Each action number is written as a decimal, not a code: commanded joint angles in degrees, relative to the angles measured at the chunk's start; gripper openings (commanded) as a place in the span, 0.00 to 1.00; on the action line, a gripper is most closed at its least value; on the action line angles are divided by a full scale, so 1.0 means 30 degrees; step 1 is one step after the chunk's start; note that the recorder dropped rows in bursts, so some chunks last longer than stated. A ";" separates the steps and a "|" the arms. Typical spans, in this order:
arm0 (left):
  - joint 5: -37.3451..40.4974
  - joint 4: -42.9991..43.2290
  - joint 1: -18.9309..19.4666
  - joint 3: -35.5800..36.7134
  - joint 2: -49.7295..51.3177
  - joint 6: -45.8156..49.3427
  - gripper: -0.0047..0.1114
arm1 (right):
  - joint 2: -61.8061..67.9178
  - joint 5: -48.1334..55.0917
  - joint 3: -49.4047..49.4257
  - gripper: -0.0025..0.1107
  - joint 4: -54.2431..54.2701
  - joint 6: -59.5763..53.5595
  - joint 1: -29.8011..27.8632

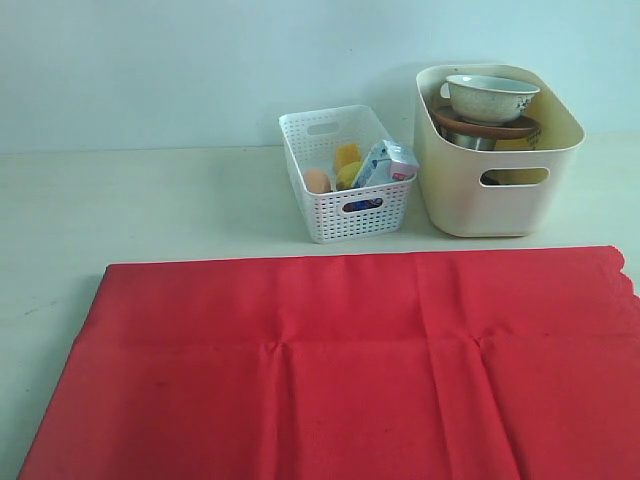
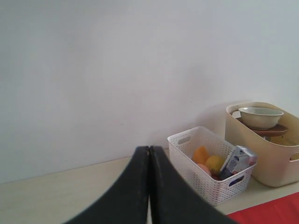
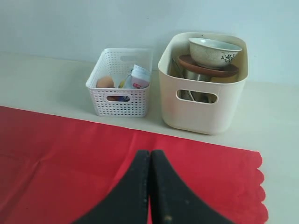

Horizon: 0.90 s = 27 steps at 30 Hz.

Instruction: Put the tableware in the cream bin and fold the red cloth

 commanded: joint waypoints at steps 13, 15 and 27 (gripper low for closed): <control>0.4697 0.0814 0.0048 -0.0099 0.9210 -0.0591 0.04 | -0.0086 0.0884 0.0097 0.02 0.1169 -0.0012 -0.0071; 0.4697 0.0814 0.0995 -0.0099 1.0872 -0.1797 0.04 | -0.0086 0.0884 0.0097 0.02 0.1278 -0.0150 -0.0071; 0.6128 -0.3328 0.5234 -0.1176 1.6663 0.0669 0.53 | -0.0086 -0.1186 0.1049 0.02 0.1547 -0.0883 -0.0071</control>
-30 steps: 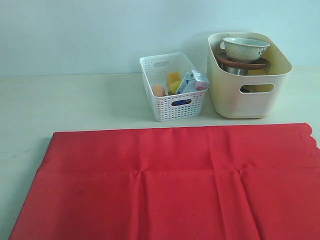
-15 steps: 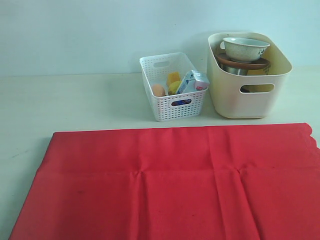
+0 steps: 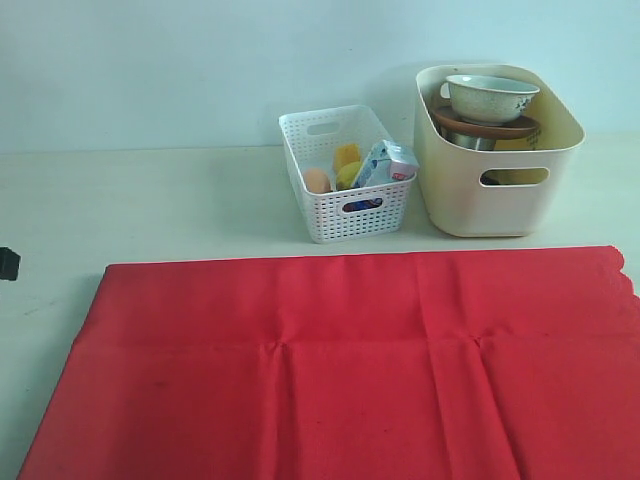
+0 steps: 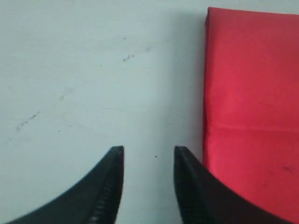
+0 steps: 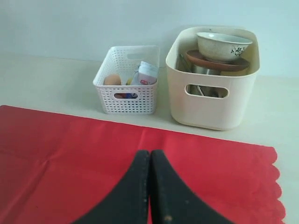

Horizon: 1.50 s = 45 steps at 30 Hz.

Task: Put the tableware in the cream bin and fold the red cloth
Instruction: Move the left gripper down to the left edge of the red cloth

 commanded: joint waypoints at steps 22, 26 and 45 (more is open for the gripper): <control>0.4218 -1.5158 0.3483 -0.2438 0.8928 1.4476 0.58 | -0.0072 0.0018 0.0053 0.02 0.0512 -0.0098 -0.0071; 0.4948 -1.5807 0.3483 -0.2438 0.9945 1.5129 0.58 | -0.0072 0.0033 0.0053 0.02 0.0894 -0.0098 -0.0071; 0.6391 -1.1237 0.3483 -0.2861 1.0665 1.1696 0.58 | -0.0212 0.0162 0.0053 0.02 0.1317 -0.0098 -0.0071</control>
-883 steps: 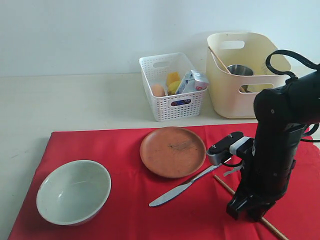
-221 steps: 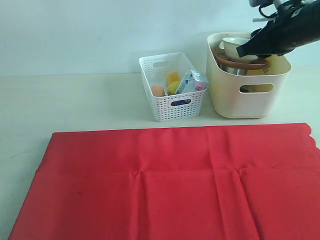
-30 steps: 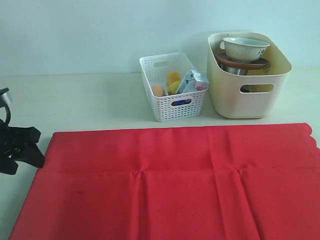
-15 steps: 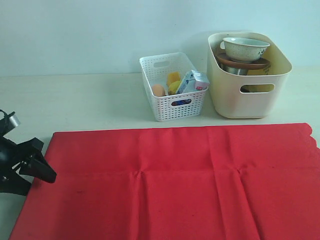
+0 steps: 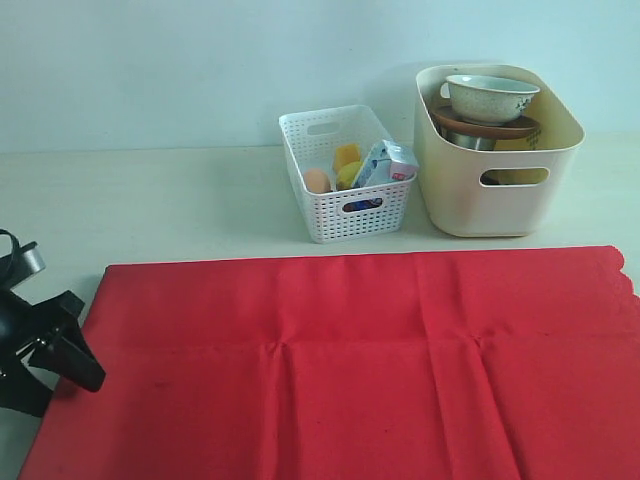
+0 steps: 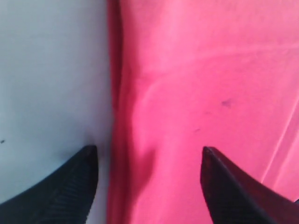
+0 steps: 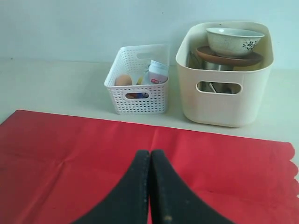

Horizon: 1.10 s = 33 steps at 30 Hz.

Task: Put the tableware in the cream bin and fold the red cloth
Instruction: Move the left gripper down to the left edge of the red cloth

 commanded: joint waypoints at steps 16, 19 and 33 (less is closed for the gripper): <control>-0.0082 0.1879 -0.1389 -0.0037 0.0544 -0.0734 0.58 | -0.1785 -0.0132 0.0047 0.02 0.0184 -0.0098 -0.0071; 0.0051 0.0966 -0.1748 -0.0037 0.1152 -0.0097 0.58 | -0.1785 -0.0132 0.0047 0.02 0.0184 -0.0098 -0.0071; 0.2771 -0.6897 -0.1932 -0.0037 0.1843 0.7978 0.46 | -0.1785 -0.0132 0.0047 0.02 0.0184 -0.0098 -0.0071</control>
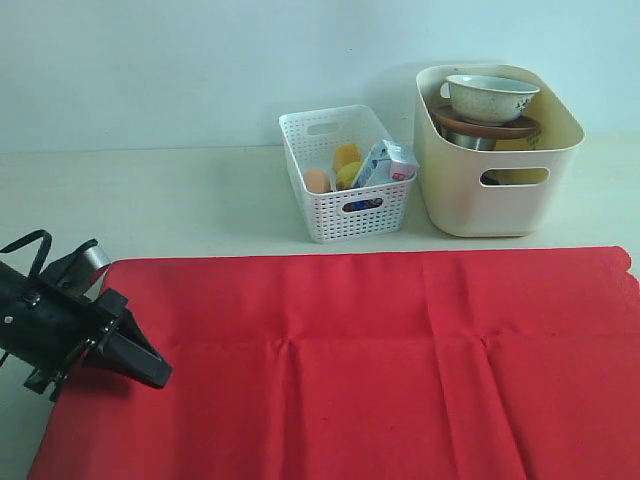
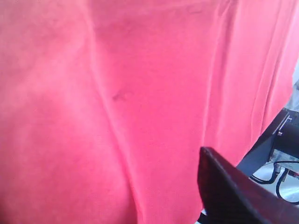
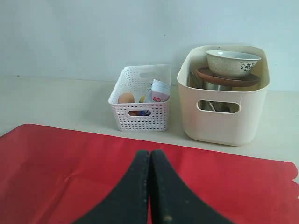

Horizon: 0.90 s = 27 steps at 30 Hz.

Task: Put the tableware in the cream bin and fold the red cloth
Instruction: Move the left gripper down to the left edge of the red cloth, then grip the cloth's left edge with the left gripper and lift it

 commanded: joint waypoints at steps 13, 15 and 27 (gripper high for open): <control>-0.0079 -0.0223 -0.0002 -0.0431 -0.0045 0.0559 0.04 | -0.0105 -0.0210 0.0047 0.02 0.0123 -0.0098 -0.0071; -0.0131 -0.0134 -0.0002 -0.0431 -0.0195 0.0315 0.04 | -0.0105 -0.0210 0.0047 0.02 0.0123 -0.0098 -0.0071; 0.1706 0.1508 0.2833 -0.0475 -0.3799 -0.0974 0.04 | -0.0105 -0.0170 0.0047 0.02 0.0123 -0.0098 -0.0071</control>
